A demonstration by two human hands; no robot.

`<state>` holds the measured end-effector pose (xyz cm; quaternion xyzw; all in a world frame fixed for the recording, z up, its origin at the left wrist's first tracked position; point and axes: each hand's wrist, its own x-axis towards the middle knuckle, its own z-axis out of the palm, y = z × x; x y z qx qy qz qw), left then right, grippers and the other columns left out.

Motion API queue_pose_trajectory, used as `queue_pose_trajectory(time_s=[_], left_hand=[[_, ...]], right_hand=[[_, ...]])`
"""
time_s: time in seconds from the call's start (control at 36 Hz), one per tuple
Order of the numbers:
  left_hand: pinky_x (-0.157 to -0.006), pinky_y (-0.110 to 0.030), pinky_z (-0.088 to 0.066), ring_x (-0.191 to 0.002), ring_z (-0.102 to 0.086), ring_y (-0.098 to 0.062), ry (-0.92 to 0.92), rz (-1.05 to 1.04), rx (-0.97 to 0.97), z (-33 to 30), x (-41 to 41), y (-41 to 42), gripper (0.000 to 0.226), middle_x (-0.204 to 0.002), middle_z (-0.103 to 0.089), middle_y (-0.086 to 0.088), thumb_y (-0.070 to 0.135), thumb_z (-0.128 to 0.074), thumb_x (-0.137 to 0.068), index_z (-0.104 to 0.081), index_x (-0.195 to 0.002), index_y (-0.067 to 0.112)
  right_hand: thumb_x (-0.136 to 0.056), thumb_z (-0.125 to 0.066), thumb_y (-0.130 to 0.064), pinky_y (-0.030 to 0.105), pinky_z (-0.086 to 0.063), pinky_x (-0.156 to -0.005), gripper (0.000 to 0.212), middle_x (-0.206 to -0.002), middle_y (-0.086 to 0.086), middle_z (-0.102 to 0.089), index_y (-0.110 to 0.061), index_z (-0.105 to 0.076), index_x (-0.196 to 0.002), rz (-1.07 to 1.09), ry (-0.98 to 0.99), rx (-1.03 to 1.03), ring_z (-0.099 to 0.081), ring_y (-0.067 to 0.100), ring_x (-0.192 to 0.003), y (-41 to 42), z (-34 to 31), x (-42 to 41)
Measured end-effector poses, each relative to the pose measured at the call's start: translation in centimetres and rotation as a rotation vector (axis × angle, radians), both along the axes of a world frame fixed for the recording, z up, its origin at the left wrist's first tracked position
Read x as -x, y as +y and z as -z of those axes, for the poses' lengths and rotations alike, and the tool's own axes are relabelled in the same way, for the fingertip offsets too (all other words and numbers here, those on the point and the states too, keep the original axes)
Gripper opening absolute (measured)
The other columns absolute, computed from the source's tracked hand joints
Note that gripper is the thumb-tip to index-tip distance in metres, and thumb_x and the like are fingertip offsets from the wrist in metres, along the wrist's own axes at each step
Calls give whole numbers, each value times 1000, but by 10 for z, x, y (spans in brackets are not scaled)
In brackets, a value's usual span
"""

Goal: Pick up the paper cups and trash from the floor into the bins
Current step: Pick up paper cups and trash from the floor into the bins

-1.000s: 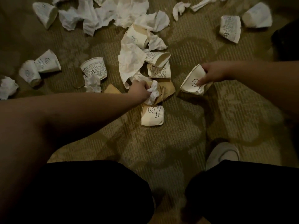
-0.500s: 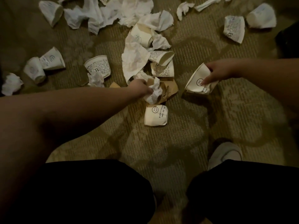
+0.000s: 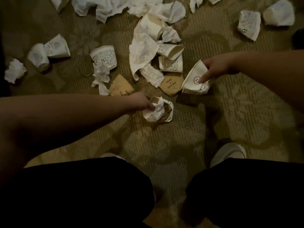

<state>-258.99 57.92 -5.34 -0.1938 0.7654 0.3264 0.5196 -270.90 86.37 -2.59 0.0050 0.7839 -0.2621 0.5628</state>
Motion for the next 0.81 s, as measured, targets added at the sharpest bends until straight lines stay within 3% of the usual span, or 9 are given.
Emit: queue_pose_trajectory(time_s=[0.06,0.14,0.33,0.44,0.58,0.67,0.81], left_hand=[[-93,-41,-56,-105,-64,-24,32,34,33,5,-8,8,47,-116,-66,-7,18,-75,-83,-62,-128,18],[-72,-30,-55,-97,-64,-22,122,51,91,10,-15,20,42,-112,-66,-8,15,-75,-83,-64,-123,11],[-55,-25,-45,-80,-57,-15,242,52,194,11,-9,29,21,-95,-59,-4,9,-63,-86,-59,-106,10],[-67,-32,-52,-85,-58,-19,235,38,200,11,-1,31,26,-104,-60,-10,10,-64,-86,-55,-110,9],[-60,-28,-47,-94,-58,-22,192,2,194,6,2,32,43,-114,-55,-12,10,-66,-88,-44,-125,7],[-59,-28,-49,-90,-58,-22,166,2,192,2,6,32,36,-113,-57,-13,10,-68,-88,-51,-120,7],[-72,-35,-56,-96,-65,-29,87,-5,155,-5,13,31,33,-110,-62,-16,10,-72,-85,-60,-114,2]], right_hand=[[-85,-75,-10,44,-48,-103,31,-111,-1,-70,-29,-61,-105,-8,27,-7,-64,20,-107,0,3,0],[-84,-76,-10,41,-48,-102,32,-110,-2,-69,-27,-61,-108,8,58,-4,-64,18,-105,4,3,-1],[-86,-74,-7,31,-51,-83,37,-107,-2,-70,-19,-60,-118,82,41,16,-65,13,-97,24,2,-7],[-84,-74,-7,34,-54,-85,35,-112,4,-71,-18,-61,-116,113,20,0,-67,20,-102,39,6,-8],[-83,-76,-10,42,-52,-97,30,-112,3,-71,-25,-62,-106,115,23,-30,-67,21,-104,40,5,-6],[-84,-75,-9,37,-55,-88,29,-111,3,-72,-23,-62,-105,118,5,-27,-68,21,-102,35,5,-6],[-85,-73,-8,32,-53,-79,26,-109,4,-71,-21,-63,-104,96,-27,-43,-67,19,-99,28,4,-6]])
